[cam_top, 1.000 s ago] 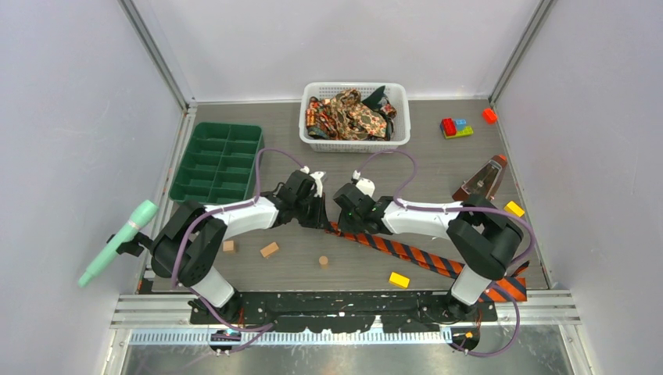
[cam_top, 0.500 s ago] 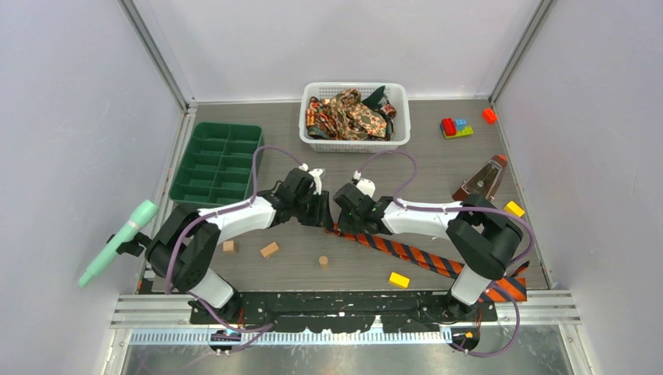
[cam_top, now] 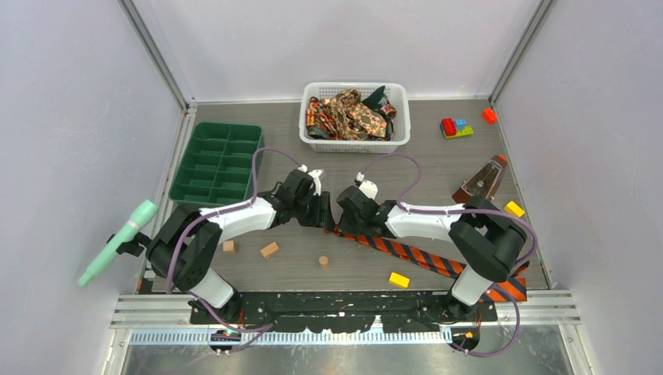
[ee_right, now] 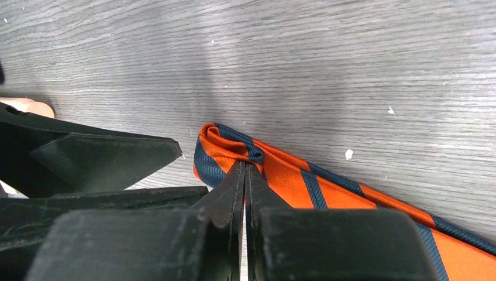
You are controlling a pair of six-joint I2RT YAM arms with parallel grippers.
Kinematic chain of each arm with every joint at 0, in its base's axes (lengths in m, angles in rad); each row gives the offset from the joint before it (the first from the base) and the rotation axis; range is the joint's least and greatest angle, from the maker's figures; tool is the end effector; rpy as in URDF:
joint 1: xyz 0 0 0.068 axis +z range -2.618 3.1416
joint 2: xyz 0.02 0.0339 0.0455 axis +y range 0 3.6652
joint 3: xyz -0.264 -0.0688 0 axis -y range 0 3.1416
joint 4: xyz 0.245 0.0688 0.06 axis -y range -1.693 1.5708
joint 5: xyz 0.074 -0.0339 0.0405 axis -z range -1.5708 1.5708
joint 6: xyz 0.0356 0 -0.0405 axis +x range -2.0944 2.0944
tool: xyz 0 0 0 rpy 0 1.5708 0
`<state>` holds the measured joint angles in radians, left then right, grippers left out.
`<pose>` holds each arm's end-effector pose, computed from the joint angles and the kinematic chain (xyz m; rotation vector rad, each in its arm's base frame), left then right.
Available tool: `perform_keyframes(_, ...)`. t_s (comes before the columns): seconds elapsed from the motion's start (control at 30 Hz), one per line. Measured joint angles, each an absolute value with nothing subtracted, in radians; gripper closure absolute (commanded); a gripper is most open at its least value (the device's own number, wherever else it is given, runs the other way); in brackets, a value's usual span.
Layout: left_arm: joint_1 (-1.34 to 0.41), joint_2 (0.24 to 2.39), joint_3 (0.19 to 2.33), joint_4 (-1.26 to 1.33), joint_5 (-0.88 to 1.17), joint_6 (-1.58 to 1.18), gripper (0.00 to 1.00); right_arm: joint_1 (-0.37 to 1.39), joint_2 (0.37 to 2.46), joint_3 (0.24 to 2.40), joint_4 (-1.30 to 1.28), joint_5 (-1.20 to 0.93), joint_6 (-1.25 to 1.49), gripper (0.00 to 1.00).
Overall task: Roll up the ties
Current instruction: Roll the tie at the center of the board.
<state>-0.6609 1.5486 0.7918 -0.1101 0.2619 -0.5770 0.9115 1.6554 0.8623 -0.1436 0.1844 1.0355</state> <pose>0.2340 -0.1936 0.1702 0.2339 2.5839 -0.8301 0.2021 0.2502 0.1563 0.2380 2.5703 0.5658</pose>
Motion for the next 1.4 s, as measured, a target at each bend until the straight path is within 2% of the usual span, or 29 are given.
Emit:
perform_keyframes(0.73, -0.660, 1.614, 0.777, -0.050, 0.300, -0.586, 0.62, 0.910, 1.617, 0.832, -0.125, 0.180, 1.046, 0.94)
perform_keyframes(1.4, -0.659, 1.621, 0.781, -0.045, 0.308, -0.585, 0.63, 0.910, 1.568, 0.829, -0.165, 0.181, 1.047, 0.94)
